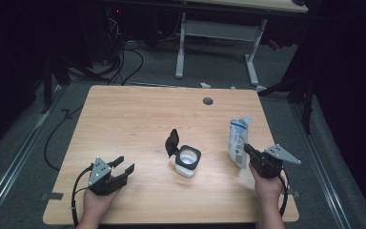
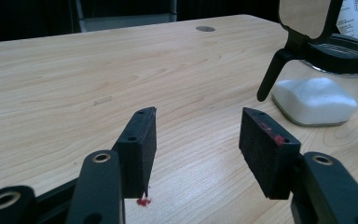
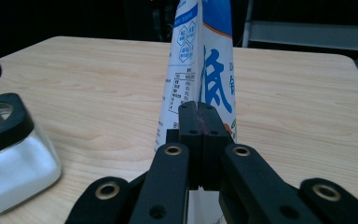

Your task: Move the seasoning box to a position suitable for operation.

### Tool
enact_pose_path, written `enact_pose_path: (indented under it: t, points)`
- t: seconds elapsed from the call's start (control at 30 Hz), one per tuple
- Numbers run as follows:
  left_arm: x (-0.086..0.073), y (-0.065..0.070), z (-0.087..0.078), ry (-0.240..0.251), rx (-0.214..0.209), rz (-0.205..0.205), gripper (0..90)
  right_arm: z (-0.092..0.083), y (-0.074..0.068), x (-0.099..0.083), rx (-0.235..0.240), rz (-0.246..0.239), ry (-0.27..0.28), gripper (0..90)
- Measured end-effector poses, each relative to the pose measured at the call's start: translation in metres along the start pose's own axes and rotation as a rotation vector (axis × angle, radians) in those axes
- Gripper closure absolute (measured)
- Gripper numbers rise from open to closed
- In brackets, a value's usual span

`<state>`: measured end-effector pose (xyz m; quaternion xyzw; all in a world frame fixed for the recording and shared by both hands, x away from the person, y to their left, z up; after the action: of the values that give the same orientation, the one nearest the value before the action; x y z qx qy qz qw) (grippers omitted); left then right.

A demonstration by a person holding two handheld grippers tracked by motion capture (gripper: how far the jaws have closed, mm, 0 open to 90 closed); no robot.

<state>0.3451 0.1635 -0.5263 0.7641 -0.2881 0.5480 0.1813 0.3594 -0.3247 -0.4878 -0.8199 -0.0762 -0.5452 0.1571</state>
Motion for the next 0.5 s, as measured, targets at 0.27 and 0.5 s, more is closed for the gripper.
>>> enact_pose_path:
  t: [0.27, 0.5]
  points:
    - [-0.0011, -0.0001, -0.0009, 0.0, 0.007, 0.0, 46.7, 0.0027, 0.0076, -0.0011, -0.01, 0.011, 0.025, 90.0]
    - [0.0001, 0.0026, 0.0021, -0.004, -0.005, 0.01, 46.6, 0.0014, 0.0083, -0.0033, -0.026, -0.007, 0.024, 90.0]
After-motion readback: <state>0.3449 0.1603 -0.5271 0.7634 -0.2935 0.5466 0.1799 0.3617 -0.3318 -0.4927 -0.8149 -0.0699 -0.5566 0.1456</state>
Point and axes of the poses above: each handheld gripper's, and its own axes: z roughly forward along the jaws, x roughly out of its top, y roughly to its right, the point moved 3 cm from there along z, roughly forward along the jaws, and after that the axes turned 6 degrees about z, right-handed, at the moved point
